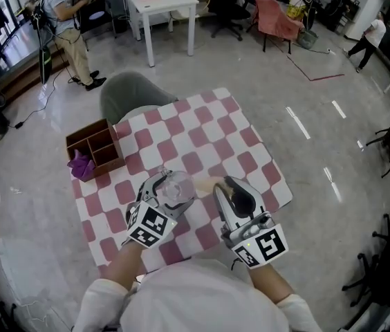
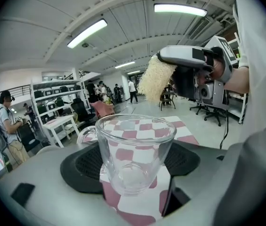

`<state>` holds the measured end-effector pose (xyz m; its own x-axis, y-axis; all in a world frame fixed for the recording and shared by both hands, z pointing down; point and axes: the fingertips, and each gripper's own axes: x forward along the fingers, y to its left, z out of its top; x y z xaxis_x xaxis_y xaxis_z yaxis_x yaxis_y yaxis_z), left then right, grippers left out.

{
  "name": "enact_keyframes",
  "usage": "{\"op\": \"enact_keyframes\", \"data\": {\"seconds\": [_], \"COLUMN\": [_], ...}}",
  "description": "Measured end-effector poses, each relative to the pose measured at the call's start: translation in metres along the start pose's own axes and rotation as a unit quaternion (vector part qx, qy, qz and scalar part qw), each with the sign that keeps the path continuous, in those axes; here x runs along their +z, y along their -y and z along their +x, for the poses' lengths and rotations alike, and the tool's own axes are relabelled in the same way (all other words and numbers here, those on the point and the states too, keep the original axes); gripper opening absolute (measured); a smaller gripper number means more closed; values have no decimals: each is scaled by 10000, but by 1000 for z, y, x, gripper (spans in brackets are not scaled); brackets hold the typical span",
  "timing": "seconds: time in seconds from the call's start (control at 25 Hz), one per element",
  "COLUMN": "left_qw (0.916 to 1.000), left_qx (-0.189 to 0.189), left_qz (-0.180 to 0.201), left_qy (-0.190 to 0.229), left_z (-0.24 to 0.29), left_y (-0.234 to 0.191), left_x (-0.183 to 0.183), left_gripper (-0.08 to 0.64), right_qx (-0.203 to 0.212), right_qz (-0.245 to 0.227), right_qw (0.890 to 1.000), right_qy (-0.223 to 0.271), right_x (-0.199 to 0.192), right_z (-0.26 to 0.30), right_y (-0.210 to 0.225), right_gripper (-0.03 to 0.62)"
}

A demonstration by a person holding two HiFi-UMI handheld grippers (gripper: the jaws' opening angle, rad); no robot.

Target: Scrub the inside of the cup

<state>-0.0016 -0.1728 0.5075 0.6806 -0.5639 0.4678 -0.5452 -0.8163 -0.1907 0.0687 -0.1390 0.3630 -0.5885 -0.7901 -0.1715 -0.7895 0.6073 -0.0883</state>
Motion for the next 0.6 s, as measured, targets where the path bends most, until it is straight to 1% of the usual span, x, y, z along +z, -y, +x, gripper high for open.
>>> {"op": "enact_keyframes", "data": {"seconds": [0.16,0.32,0.44,0.52,0.6], "left_qw": [9998,9983,9973,9964,9954], "left_qx": [101,174,166,189,234], "left_qz": [190,517,694,811,916], "left_qy": [-56,-187,-186,-173,-170], "left_z": [-5,-10,-13,-14,-15], "left_y": [4,8,13,14,12], "left_x": [6,10,16,21,24], "left_gripper": [377,377,377,377,377], "right_qx": [213,499,738,763,706], "right_qz": [-15,-61,-242,-422,-572], "right_qw": [9998,9987,9970,9961,9952], "right_qy": [39,14,-37,-144,-367], "right_x": [2,1,0,-4,-13], "right_z": [2,9,15,19,21], "right_y": [-15,-31,-41,-42,-40], "right_gripper": [100,100,100,100,100]}}
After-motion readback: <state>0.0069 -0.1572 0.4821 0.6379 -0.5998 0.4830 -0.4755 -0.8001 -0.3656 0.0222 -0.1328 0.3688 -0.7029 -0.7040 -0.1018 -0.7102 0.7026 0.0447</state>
